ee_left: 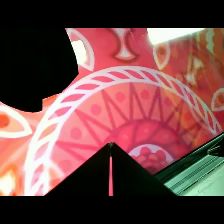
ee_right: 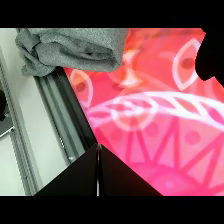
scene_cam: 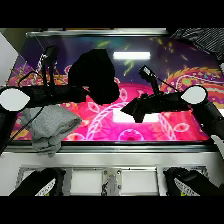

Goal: Fold the clothes and pants, and hang the long-sleeved shirts on hangers.

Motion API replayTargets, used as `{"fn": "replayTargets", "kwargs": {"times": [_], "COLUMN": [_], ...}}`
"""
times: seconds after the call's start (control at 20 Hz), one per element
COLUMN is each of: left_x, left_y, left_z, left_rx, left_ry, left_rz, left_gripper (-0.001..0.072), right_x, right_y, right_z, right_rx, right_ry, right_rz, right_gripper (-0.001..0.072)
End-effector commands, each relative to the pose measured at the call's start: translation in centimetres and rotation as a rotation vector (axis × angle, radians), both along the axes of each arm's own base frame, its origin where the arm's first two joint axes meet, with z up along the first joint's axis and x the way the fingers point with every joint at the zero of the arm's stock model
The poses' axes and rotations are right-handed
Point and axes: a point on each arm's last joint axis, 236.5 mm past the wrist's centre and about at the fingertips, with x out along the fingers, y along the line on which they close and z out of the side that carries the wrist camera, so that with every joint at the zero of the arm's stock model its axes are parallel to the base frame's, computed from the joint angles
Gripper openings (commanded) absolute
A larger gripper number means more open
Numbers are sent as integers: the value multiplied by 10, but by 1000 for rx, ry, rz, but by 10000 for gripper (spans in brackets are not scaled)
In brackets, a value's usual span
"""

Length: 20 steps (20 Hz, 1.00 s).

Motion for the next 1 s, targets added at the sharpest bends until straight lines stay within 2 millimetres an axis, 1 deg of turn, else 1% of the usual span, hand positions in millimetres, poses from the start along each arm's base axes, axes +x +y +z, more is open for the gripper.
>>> {"fn": "replayTargets", "kwargs": {"times": [0.0,0.6,0.65,0.7,0.75,0.8,0.85,0.95], "left_x": [0,1,1,2,4,5,6,-4], "left_y": [0,1,4,10,24,48,80,168], "left_z": [0,0,-2,-4,-9,-19,-32,-58], "left_rx": [0,1,12,14,16,61,130,330], "left_ry": [-1,-4,1,18,55,95,144,254], "left_rz": [1,2,5,22,68,116,182,362], "left_gripper": [17,18,206,697,712,712,712,711], "right_x": [0,0,0,0,0,0,0,0], "right_y": [0,0,0,0,0,0,0,0], "right_z": [0,0,0,0,0,0,0,0], "right_rx": [0,0,0,0,0,0,0,0], "right_ry": [1,1,1,1,1,0,1,1], "right_rz": [1,1,1,1,1,1,1,1], "right_gripper": [25,25,25,25,25,25,25,25]}}
